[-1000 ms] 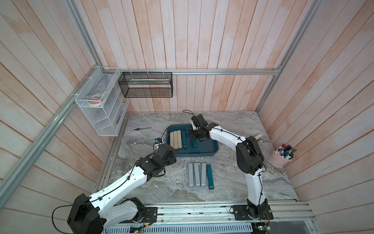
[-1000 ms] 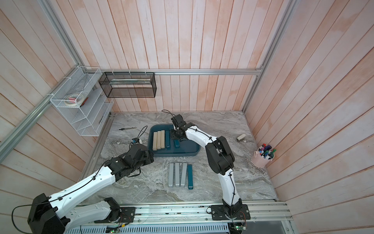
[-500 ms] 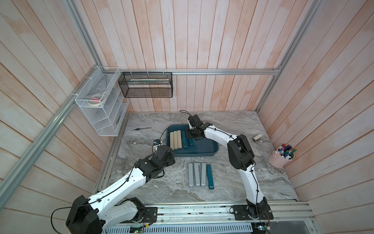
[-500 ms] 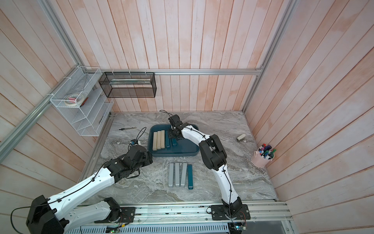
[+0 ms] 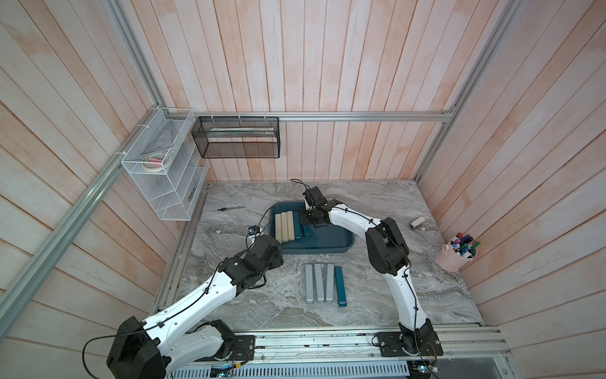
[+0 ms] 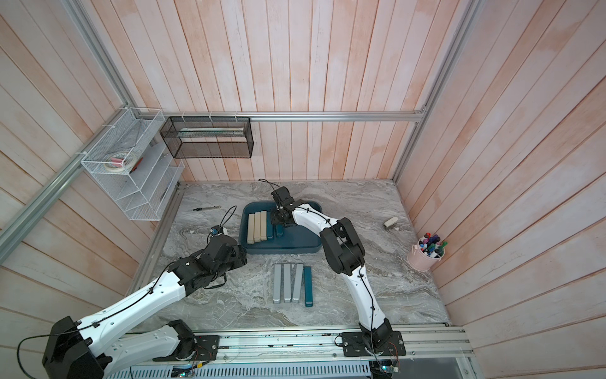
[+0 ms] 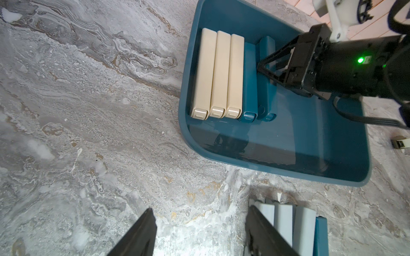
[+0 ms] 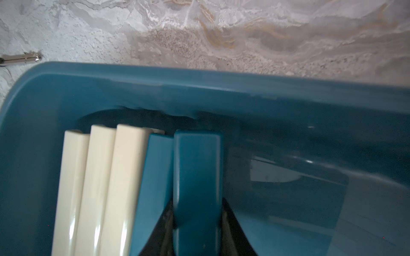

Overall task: Put the pruning pliers into the storage box
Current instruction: Place the pruning pliers in the storage box, then pick up the pruning pliers from the center of the board.

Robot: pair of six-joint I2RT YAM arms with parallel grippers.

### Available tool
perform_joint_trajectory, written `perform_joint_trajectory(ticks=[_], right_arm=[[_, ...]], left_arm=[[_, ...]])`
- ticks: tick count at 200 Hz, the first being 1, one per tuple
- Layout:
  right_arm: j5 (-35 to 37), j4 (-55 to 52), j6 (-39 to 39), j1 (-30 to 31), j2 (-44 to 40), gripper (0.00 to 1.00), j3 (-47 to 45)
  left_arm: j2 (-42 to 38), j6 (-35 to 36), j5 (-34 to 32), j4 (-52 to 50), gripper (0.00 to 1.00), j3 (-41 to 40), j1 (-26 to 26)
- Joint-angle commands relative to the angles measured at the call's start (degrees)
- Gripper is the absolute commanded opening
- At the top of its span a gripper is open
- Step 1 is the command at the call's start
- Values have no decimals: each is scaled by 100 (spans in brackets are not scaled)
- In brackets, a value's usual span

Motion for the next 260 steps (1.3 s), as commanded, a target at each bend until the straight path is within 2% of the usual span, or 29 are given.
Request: perform_joint_trajectory(ticks=[1,87,123,166,202,234,260], right_arm=[[-1,8,170,26,125,34,215],[206,7,334,-116,-517,42,-30],[308,50,110,-122,-1279,43,-467],[456,402,-160,-107,-2735,46,-1931],[833,713,-360,-116,-3888,52,-3499],[867,433,-293,-79,-4487,53,-4341],[1286,156,-48,207,-5069,56,-4934]], left_arm=[[-58,-50,-17,11,68,-118,33],[-69,-96,31,-46,67,-64,33],[-47,-39,-73,-138,67,44,39],[269,86,-62,-9,68,284,42],[530,156,37,329,68,337,42],[655,246,124,509,67,435,33],[695,348,84,577,68,478,40]])
